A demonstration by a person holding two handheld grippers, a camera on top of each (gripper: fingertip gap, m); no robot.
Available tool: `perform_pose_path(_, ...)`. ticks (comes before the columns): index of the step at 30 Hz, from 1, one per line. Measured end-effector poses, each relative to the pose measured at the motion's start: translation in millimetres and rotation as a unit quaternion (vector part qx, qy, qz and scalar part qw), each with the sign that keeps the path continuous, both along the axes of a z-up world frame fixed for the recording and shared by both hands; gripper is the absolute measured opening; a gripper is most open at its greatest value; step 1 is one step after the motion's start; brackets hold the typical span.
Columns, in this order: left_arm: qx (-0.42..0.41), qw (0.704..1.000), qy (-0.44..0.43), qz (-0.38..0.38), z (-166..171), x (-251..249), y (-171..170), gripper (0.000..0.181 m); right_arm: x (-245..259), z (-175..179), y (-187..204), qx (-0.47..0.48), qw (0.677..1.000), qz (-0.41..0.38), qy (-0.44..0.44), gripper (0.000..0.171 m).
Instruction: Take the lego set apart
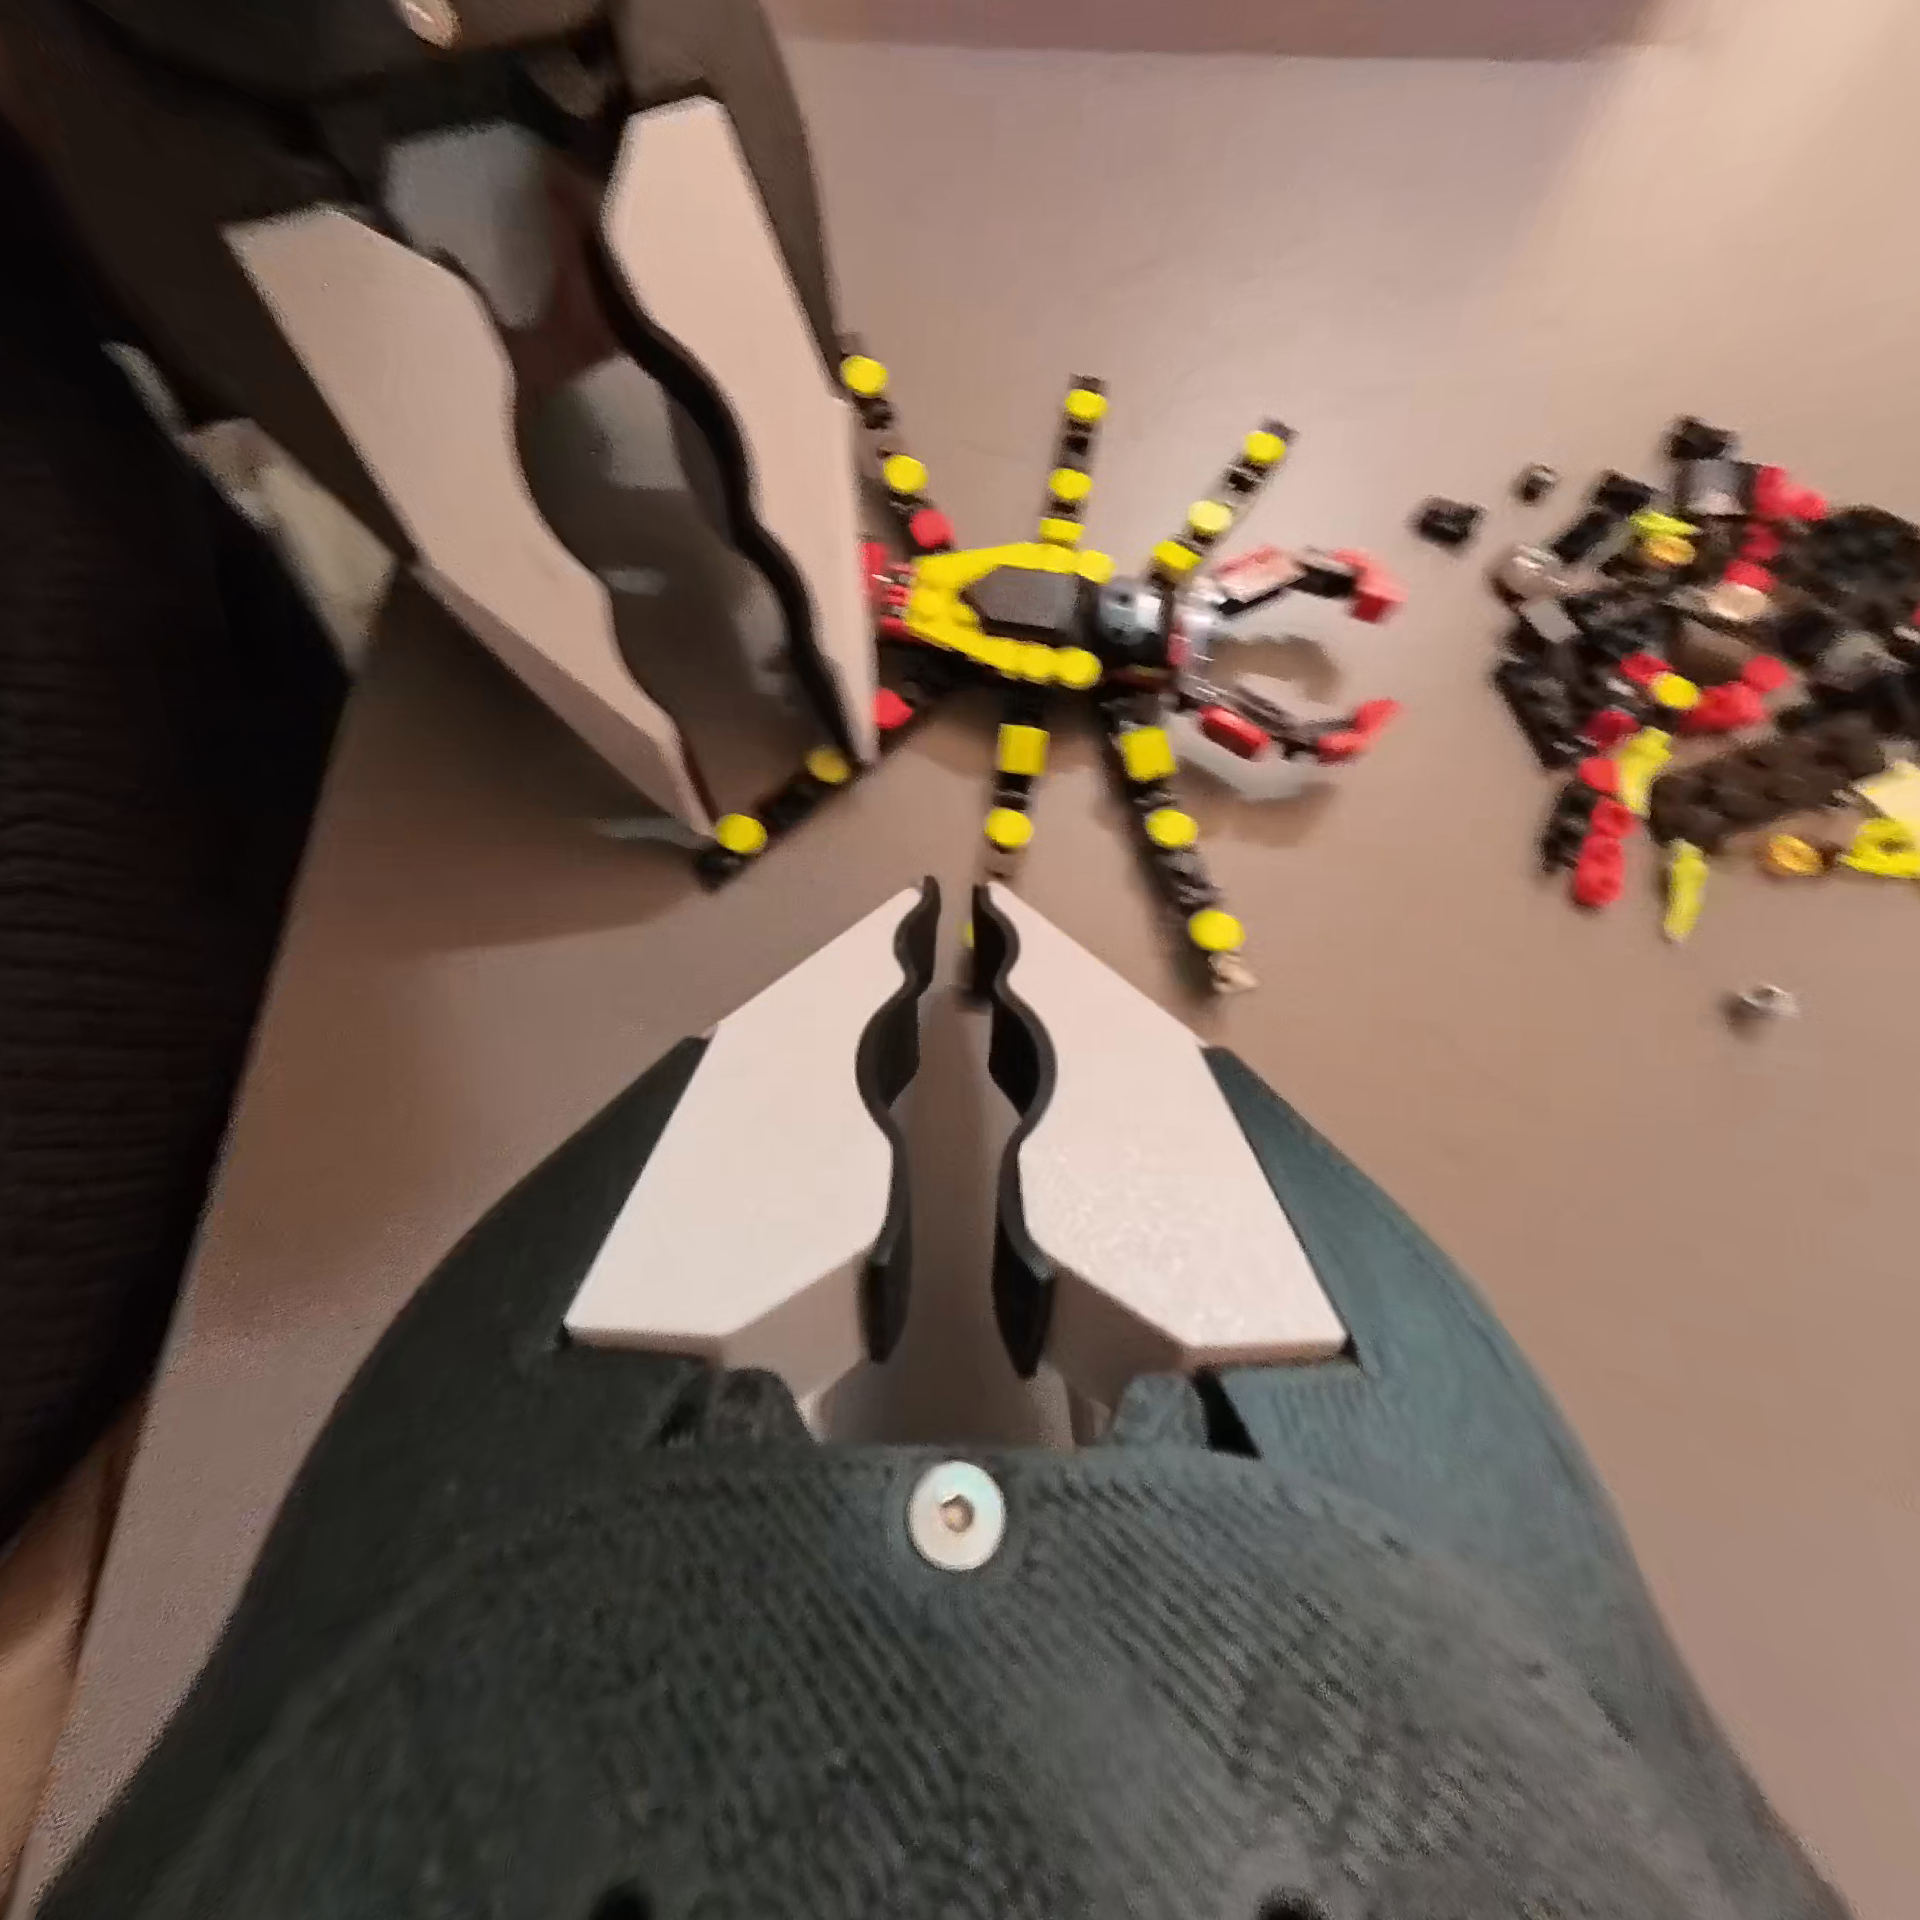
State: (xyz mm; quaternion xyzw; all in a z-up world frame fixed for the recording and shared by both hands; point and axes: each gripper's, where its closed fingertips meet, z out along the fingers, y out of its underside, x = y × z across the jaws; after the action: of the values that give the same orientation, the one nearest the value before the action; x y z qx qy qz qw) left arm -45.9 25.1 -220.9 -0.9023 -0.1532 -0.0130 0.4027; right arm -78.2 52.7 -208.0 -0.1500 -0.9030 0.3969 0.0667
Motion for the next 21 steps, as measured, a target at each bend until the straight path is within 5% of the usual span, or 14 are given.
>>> perform_pose_path(4, -0.001, 1.0, -0.026, -0.007, 1.7, 3.3, -2.0, 0.029, -6.4, -2.3, 14.1, 0.001, 0.999, -0.041, -0.01, 0.005)
perform_pose_path(13, 0.009, 0.998, 0.052, 0.023, 13.3, -10.9, 5.2, 0.033, 28.3, -11.3, -11.1, -0.002, 0.998, 0.002, -0.059, 0.007)
perform_pose_path(21, 0.016, 0.999, 0.033, -0.009, 15.9, 0.2, 9.7, 0.026, 39.4, -3.3, -21.7, -0.013, 0.999, 0.017, -0.04, 0.009)
